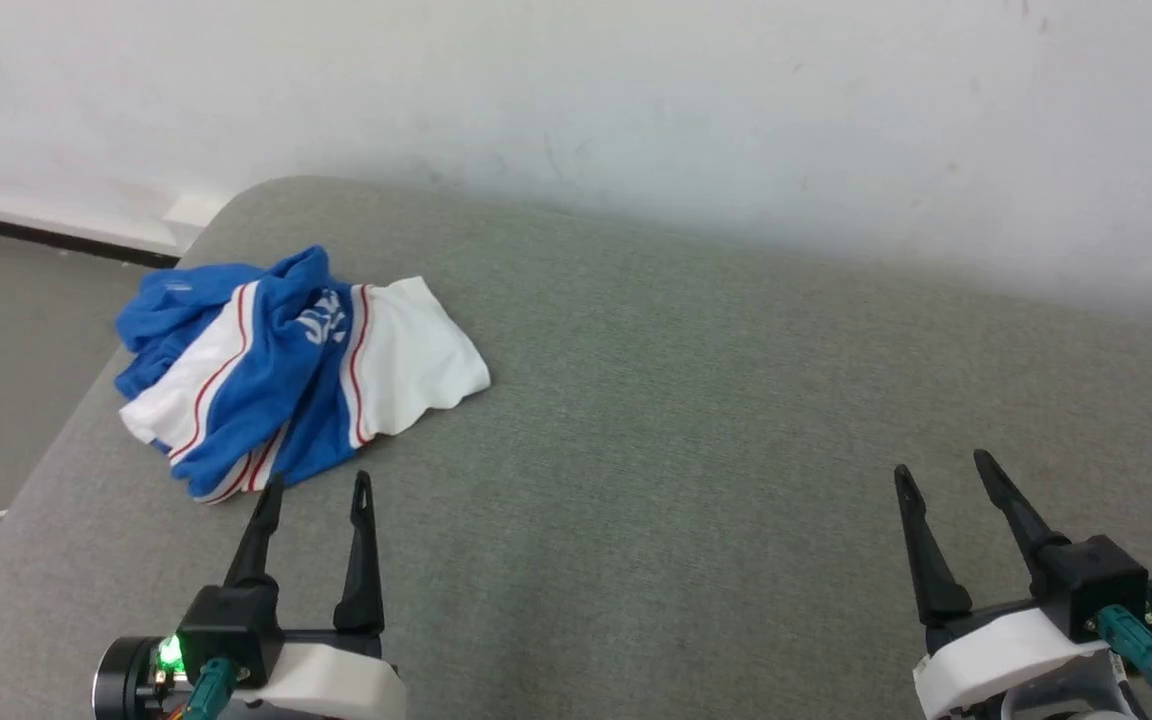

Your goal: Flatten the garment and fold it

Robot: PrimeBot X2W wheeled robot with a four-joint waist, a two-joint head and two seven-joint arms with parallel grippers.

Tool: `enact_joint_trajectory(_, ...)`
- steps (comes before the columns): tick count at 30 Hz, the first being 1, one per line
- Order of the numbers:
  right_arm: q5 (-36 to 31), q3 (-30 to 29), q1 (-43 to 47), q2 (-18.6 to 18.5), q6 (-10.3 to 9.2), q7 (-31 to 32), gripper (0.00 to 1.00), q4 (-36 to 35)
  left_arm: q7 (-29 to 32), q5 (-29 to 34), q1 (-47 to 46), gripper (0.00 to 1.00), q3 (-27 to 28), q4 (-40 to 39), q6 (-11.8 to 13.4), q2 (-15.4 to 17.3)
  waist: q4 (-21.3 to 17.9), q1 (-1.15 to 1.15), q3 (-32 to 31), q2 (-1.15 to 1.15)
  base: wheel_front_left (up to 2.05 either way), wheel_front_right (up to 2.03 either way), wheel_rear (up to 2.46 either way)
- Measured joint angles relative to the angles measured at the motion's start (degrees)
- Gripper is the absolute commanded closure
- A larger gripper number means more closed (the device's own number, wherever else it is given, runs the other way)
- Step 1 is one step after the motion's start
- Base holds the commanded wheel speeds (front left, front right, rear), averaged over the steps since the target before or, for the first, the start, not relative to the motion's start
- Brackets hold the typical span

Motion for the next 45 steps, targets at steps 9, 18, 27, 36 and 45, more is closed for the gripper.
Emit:
enact_joint_trajectory(9, 0.0, 0.3, 0.8, 0.0, 0.0, 0.0, 0.0, -0.4, -1.0, -0.5, 1.3, 0.0, -0.6, -0.2, 0.5, 0.0, 3.9, 0.0, 0.0, 0.0, 0.0, 0.0, 0.0)
enact_joint_trajectory(18, 0.0, 1.0, 0.8, 0.0, 0.0, 0.1, 0.0, -0.7, -2.1, -1.0, 1.7, 0.0, -1.2, -0.8, 0.6, 0.0, 7.9, 0.0, 0.1, 0.0, 0.0, 0.0, 0.0)
enact_joint_trajectory(27, 0.0, 1.3, 0.9, 0.0, 0.0, 0.0, 0.0, -0.8, -3.1, -1.2, 2.9, 0.0, -1.2, -1.1, 1.0, 0.0, 12.0, 0.0, 0.0, 0.01, 0.0, 0.0, 0.0)
enact_joint_trajectory(36, 0.0, 1.5, 1.3, 0.0, 0.0, -0.2, 0.0, -0.8, -4.3, -1.5, 3.6, 0.0, -1.4, -1.5, 1.5, 0.0, 15.0, 0.0, -0.2, 0.0, 0.0, 0.0, 0.0)
enact_joint_trajectory(45, 0.0, 1.0, 2.1, 0.0, 0.0, -0.7, 0.0, -0.8, -5.4, -1.6, 4.6, 0.0, -1.5, -1.9, 1.5, 0.0, 17.5, 0.0, -0.6, 0.0, 0.0, 0.0, 0.0)
